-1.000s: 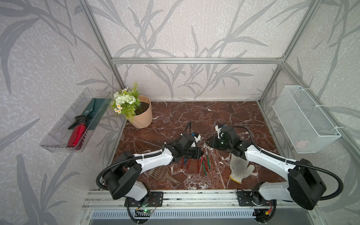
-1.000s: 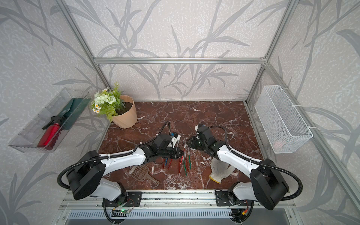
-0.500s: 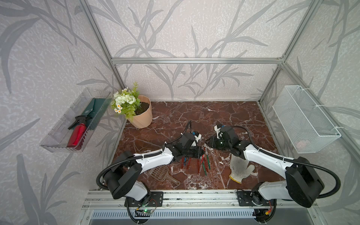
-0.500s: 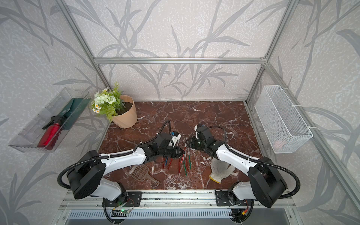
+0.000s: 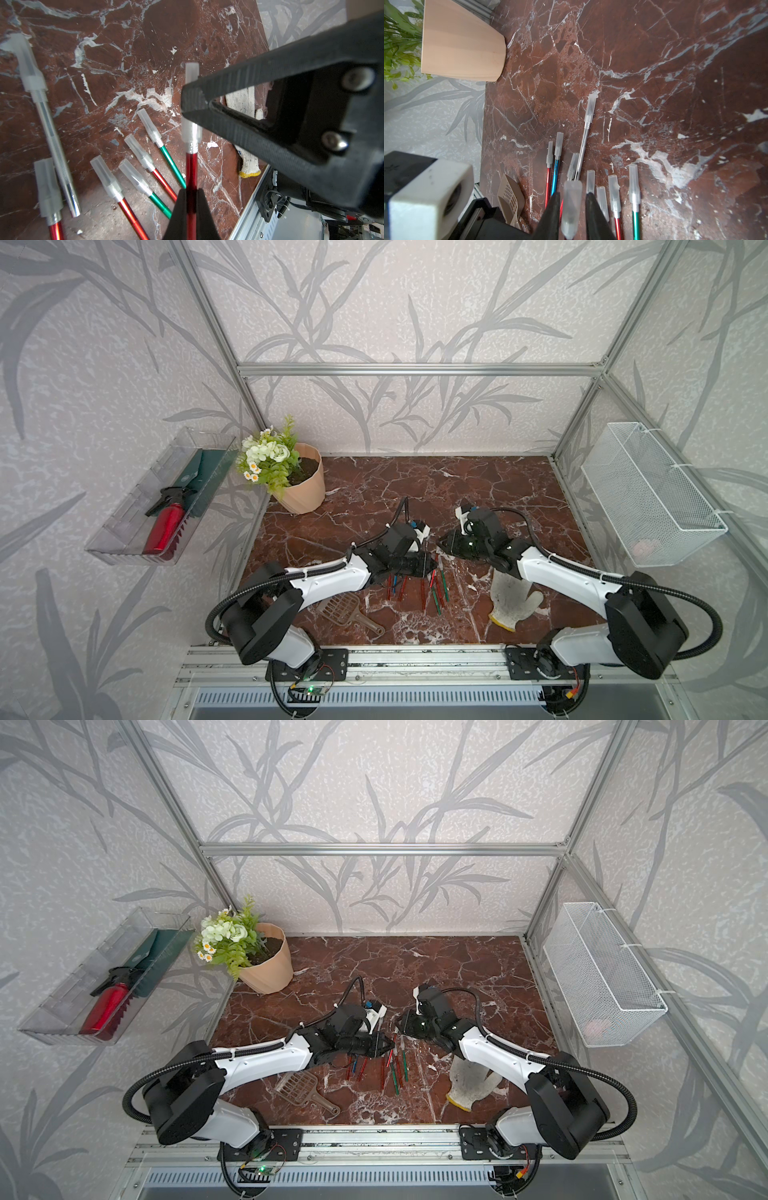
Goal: Remove protective caps from carving knives
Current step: Remove the protective sleeve from the carving knife.
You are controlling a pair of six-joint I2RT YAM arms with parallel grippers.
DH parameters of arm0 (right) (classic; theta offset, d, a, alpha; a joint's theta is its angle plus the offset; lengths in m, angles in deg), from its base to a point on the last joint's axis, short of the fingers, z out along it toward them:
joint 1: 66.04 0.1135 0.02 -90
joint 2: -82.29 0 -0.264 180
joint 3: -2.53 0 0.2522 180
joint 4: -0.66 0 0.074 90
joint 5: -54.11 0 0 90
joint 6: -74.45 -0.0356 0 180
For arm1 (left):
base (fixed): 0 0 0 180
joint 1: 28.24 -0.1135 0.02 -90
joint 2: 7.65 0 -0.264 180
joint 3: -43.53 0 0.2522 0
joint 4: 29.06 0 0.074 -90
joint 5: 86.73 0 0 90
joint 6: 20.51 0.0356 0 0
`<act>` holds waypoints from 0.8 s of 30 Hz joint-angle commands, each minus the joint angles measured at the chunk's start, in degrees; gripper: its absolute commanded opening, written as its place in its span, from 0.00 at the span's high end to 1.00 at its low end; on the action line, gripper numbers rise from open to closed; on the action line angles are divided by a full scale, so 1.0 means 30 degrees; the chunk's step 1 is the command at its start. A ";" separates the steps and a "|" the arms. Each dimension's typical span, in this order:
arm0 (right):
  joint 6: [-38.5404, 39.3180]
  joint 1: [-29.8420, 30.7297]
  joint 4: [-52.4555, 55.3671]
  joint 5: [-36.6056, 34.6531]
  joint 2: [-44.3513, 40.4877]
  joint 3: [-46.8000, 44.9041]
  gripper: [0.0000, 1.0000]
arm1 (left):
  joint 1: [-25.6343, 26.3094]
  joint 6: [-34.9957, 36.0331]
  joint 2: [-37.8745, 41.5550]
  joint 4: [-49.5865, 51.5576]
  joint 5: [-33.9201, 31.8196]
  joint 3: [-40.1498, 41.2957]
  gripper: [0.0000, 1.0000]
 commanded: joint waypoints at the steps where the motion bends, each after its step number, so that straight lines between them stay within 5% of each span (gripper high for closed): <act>1: -0.0053 0.0097 -0.0289 -0.0121 0.0144 0.0411 0.78 | 0.0096 -0.0197 -0.0194 -0.0518 0.0110 -0.0250 0.93; 24: -0.0524 -0.0547 -0.1161 -0.0826 -0.0500 0.0098 0.85 | 0.0695 0.0082 0.0101 -0.0043 -0.0445 0.0217 0.93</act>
